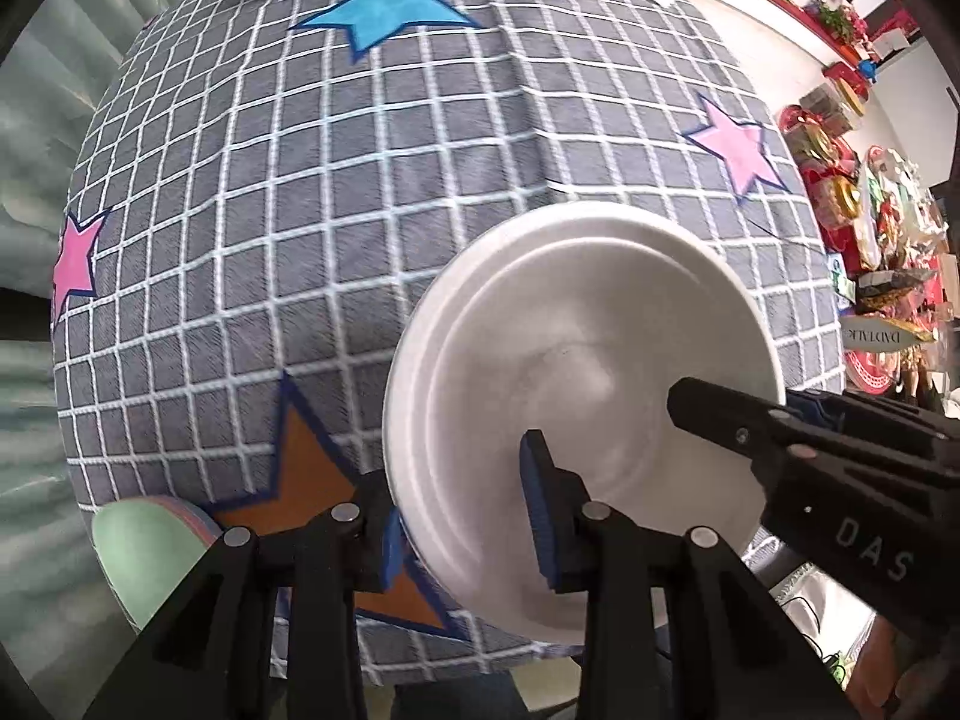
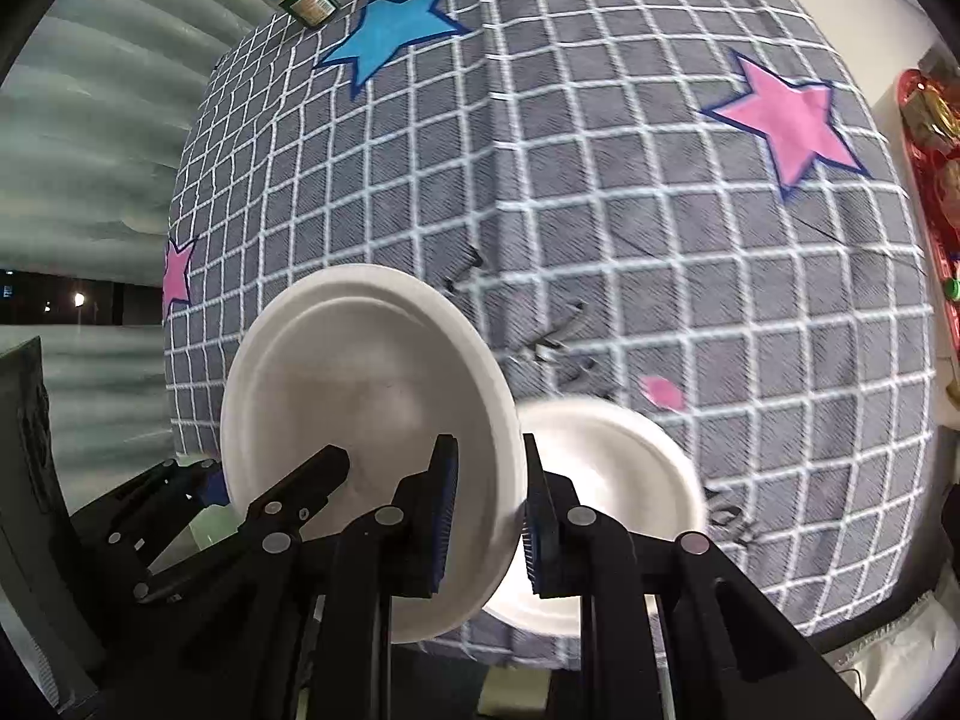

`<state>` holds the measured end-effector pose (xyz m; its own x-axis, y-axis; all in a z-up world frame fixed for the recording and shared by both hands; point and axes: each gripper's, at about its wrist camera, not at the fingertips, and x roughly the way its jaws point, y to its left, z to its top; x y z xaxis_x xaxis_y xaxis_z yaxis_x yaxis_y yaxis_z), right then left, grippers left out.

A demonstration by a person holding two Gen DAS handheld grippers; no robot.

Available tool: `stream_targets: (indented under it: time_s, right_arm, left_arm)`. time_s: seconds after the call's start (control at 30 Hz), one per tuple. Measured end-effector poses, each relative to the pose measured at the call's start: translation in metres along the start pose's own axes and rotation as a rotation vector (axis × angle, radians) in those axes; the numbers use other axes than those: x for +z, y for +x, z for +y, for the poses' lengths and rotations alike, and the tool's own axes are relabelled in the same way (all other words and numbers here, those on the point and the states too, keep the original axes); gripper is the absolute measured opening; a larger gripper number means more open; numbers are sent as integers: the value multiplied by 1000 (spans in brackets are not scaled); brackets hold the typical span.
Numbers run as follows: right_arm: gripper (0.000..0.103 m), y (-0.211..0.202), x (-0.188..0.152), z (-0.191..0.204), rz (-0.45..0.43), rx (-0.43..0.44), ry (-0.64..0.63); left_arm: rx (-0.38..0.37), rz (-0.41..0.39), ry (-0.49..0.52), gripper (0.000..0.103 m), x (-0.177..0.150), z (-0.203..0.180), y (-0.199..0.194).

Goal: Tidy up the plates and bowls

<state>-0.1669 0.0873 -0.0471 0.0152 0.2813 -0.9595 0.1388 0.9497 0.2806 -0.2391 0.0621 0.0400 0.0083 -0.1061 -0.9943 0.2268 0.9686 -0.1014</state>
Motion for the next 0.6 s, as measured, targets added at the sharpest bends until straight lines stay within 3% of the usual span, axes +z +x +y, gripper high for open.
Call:
stream_targets:
  time_s: [0.27,0.33,0.4,0.43,0.47,0.5,0.53,0.57,0.6]
  right_arm:
    - [22,-13,-38,-40,12,-18,-19]
    - [22,-9,-42,-46,21,-23,-36]
    - [24,-7,-45,-54,31,-32,-59]
    - [28,-7,-45,-57,34,-44,-65]
    - [48,-7,-46,-60,38,-59,-67]
    - [75,-8,-46,-64,36,-64,-63]
    - [89,-12,-47,-69,31,-53,-57]
    - [98,-16,-48,-73,25,-41,-51]
    - [98,-22,-49,-77,21,-36,-45]
  left_arm:
    - [20,12,12,38,-14,-59,21]
    - [26,16,-1,46,-14,-66,35]
    - [87,26,-17,68,-16,-69,45]
    - [119,25,-28,70,-21,-75,45]
    - [139,24,-46,70,-27,-76,44]
    - [135,29,-58,73,-30,-74,45]
    - [131,36,-73,74,-37,-70,42]
    - [136,40,-87,75,-42,-67,38]
    - [145,42,-95,75,-47,-64,32]
